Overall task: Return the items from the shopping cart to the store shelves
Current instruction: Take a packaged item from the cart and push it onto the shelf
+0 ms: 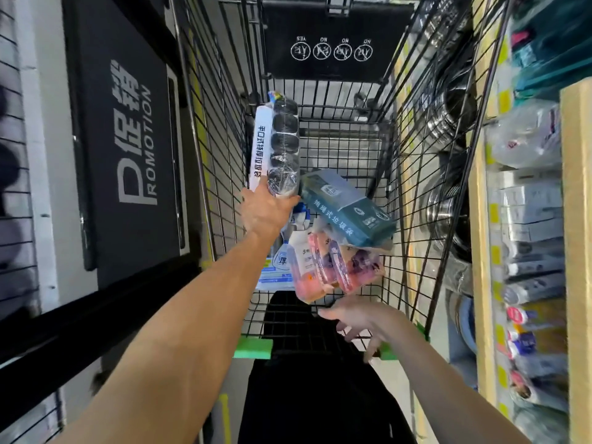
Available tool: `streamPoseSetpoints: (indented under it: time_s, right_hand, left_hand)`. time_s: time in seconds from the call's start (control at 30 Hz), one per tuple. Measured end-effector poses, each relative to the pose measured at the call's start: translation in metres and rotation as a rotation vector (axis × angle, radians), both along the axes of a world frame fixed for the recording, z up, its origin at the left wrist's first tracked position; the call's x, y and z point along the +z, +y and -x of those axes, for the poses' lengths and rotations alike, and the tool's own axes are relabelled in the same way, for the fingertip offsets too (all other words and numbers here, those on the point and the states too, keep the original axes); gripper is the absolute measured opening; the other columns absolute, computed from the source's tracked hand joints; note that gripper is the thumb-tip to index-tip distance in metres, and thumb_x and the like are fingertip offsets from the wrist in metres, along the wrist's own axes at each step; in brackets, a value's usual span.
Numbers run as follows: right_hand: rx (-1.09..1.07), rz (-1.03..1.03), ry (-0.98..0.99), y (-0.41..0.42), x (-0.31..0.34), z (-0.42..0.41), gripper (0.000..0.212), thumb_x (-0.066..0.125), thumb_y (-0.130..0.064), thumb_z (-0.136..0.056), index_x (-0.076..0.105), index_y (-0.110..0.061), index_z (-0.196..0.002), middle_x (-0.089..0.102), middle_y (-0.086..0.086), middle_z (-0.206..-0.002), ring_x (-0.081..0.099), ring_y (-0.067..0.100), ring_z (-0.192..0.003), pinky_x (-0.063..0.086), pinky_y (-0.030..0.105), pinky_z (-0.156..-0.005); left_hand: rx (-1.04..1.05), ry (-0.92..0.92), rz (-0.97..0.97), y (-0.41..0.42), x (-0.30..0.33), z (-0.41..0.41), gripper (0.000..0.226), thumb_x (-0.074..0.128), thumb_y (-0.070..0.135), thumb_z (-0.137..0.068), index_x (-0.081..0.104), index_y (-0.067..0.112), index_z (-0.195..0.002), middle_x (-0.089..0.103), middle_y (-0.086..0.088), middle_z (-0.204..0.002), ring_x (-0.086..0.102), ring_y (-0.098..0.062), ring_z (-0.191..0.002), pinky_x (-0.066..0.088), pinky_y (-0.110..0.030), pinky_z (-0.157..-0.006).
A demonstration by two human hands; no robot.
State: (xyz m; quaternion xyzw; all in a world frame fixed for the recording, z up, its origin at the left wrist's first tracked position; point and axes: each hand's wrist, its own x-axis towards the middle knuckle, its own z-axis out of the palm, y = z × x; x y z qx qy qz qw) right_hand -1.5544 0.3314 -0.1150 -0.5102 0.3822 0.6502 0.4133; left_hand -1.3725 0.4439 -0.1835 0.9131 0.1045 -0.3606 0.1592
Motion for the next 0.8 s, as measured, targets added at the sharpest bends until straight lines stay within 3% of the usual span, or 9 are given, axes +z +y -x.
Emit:
streamPoseSetpoints:
  time_s: [0.1,0.17,0.23,0.3,0.37,0.43,0.57,0.67,0.8]
  right_hand:
    - [-0.119,0.060,-0.103,-0.007,-0.005,-0.004,0.051,0.056,-0.042,-0.098,0.046,-0.016,-0.141,0.050,0.016,-0.142,0.059,0.032,-0.117,0.061,0.050,-0.081]
    - [-0.135,0.144,-0.263,-0.014,-0.011,-0.004,0.045,0.053,-0.044,-0.099,0.053,-0.018,-0.135,0.055,0.009,-0.132,0.062,0.025,-0.105,0.063,0.035,-0.065]
    - [-0.255,0.222,-0.400,-0.019,-0.013,-0.006,0.037,0.054,-0.043,-0.098,0.059,-0.018,-0.125,0.057,0.005,-0.132,0.064,0.021,-0.104,0.057,0.023,-0.055]
    - [-0.413,0.229,-0.476,-0.022,-0.011,-0.012,0.029,0.052,-0.035,-0.100,0.062,-0.017,-0.121,0.064,0.003,-0.123,0.066,0.019,-0.101,0.060,0.029,-0.068]
    - [-0.546,0.213,-0.491,-0.024,-0.005,-0.018,0.020,0.051,-0.029,-0.102,0.064,-0.019,-0.113,0.069,0.001,-0.109,0.069,0.023,-0.102,0.060,0.038,-0.085]
    - [-0.570,0.209,-0.518,-0.026,-0.003,-0.023,0.012,0.052,-0.028,-0.102,0.063,-0.024,-0.103,0.071,0.003,-0.107,0.070,0.022,-0.099,0.059,0.035,-0.084]
    - [-0.564,0.215,-0.565,-0.031,0.001,-0.026,0.022,0.055,-0.031,-0.100,0.065,-0.017,-0.113,0.073,0.002,-0.105,0.071,0.018,-0.094,0.058,0.025,-0.072]
    - [-0.599,0.211,-0.602,-0.033,0.008,-0.031,0.024,0.056,-0.032,-0.100,0.065,-0.016,-0.116,0.072,0.005,-0.111,0.071,0.024,-0.099,0.060,0.033,-0.080]
    - [-0.686,0.209,-0.697,-0.033,0.028,-0.045,0.015,0.061,-0.020,-0.096,0.067,-0.017,-0.110,0.069,0.004,-0.112,0.070,0.031,-0.102,0.058,0.050,-0.090]
  left_hand:
    - [-0.039,-0.019,-0.051,-0.002,-0.004,-0.004,0.100,0.058,0.078,-0.074,0.030,0.021,-0.151,0.041,-0.018,-0.136,0.051,-0.041,-0.123,0.048,-0.049,-0.095]
    - [-0.153,0.024,-0.124,0.000,-0.006,-0.014,0.103,0.055,0.082,-0.074,0.033,0.016,-0.149,0.045,-0.017,-0.133,0.053,-0.036,-0.121,0.051,-0.044,-0.091]
    - [-0.240,0.045,-0.144,0.004,-0.007,-0.025,0.100,0.058,0.084,-0.069,0.044,0.012,-0.137,0.055,-0.013,-0.121,0.060,-0.029,-0.105,0.053,-0.038,-0.077]
    - [-0.325,0.065,-0.129,0.008,-0.004,-0.034,0.092,0.071,0.079,-0.060,0.052,0.010,-0.119,0.063,-0.008,-0.104,0.062,-0.023,-0.093,0.053,-0.035,-0.073]
    - [-0.476,0.089,-0.140,0.012,0.000,-0.040,0.080,0.086,0.060,-0.057,0.056,0.015,-0.117,0.068,-0.006,-0.098,0.065,-0.023,-0.095,0.055,-0.036,-0.086]
    - [-0.588,0.057,-0.157,0.011,0.006,-0.044,0.070,0.090,0.041,-0.061,0.056,0.015,-0.117,0.069,-0.004,-0.095,0.066,-0.023,-0.096,0.052,-0.035,-0.092]
    - [-0.642,-0.083,-0.141,0.008,0.026,-0.045,0.052,0.079,0.037,-0.078,0.056,0.024,-0.124,0.072,-0.007,-0.102,0.067,-0.028,-0.098,0.053,-0.038,-0.091]
    - [-0.523,-0.059,-0.053,0.015,0.061,-0.059,0.030,0.060,0.023,-0.088,0.061,0.027,-0.118,0.070,-0.012,-0.103,0.067,-0.033,-0.099,0.056,-0.042,-0.093]
    - [-0.561,0.033,0.079,0.020,0.138,-0.074,0.010,0.067,0.025,-0.087,0.063,0.029,-0.095,0.065,-0.006,-0.108,0.063,-0.029,-0.095,0.052,-0.036,-0.090]
